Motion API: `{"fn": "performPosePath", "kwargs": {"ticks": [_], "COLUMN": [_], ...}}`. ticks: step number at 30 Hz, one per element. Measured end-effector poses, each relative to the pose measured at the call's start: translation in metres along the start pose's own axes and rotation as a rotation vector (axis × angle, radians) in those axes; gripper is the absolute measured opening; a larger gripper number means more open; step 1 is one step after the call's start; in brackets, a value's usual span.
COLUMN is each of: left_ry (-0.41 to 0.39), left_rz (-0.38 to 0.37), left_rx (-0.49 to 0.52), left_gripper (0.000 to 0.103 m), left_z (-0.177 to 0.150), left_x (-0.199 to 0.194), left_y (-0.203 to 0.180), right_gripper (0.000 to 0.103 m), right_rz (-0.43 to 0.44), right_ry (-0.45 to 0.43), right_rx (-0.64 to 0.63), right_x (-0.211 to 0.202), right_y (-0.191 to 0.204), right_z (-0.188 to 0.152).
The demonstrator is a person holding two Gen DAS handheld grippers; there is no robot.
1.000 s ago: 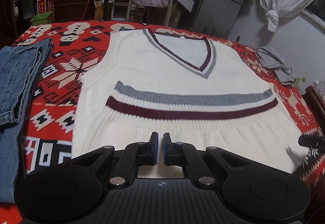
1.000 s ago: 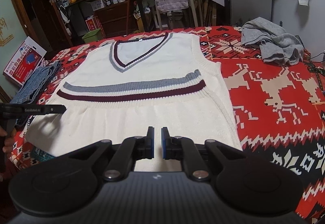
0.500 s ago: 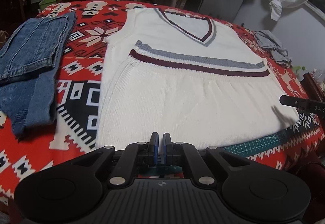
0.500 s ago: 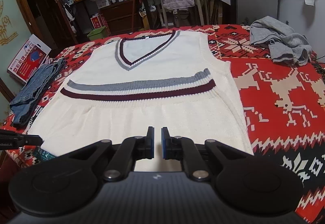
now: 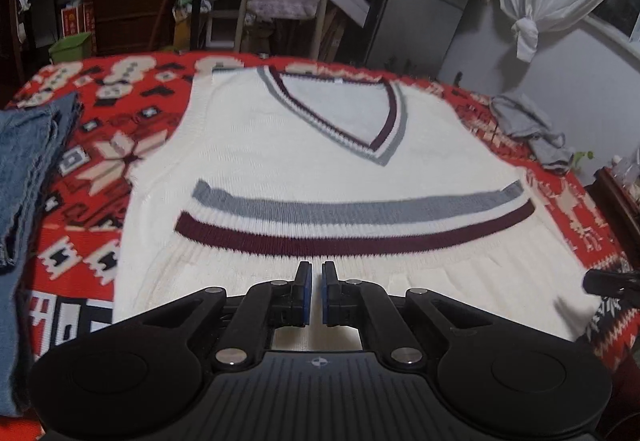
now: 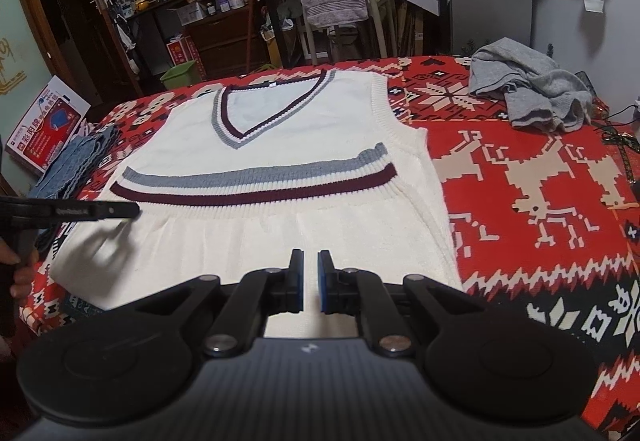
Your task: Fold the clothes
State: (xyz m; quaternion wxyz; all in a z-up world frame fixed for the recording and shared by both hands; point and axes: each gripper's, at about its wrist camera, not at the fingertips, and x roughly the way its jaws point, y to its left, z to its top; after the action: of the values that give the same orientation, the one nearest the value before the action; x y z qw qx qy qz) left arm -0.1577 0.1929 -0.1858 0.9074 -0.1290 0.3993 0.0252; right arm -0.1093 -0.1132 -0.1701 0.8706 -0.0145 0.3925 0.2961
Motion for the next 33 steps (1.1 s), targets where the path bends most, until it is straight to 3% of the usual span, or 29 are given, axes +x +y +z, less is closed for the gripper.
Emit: {"fn": "performPosePath", "kwargs": {"ticks": [17, 22, 27, 33], "left_ry": [0.104, 0.047, -0.027, 0.006], "left_rz": [-0.012, -0.033, -0.044, -0.040], "left_rx": [-0.043, -0.061, -0.043, -0.050], "left_gripper": [0.003, 0.003, 0.003, 0.003], "left_z": [-0.065, -0.052, -0.017, -0.006], "left_x": [-0.068, -0.068, -0.039, -0.001], "left_y": [0.007, 0.005, -0.006, -0.010], "right_gripper": [0.008, 0.008, 0.008, 0.008], "right_rz": [0.032, 0.034, 0.036, 0.034], "right_ry": [0.020, 0.020, 0.020, 0.017], "right_rx": [-0.003, -0.002, -0.003, -0.004], "right_x": [0.015, 0.013, 0.010, 0.008], "right_y": [0.006, 0.008, 0.011, 0.012], "right_z": [-0.002, -0.004, -0.006, -0.005]}}
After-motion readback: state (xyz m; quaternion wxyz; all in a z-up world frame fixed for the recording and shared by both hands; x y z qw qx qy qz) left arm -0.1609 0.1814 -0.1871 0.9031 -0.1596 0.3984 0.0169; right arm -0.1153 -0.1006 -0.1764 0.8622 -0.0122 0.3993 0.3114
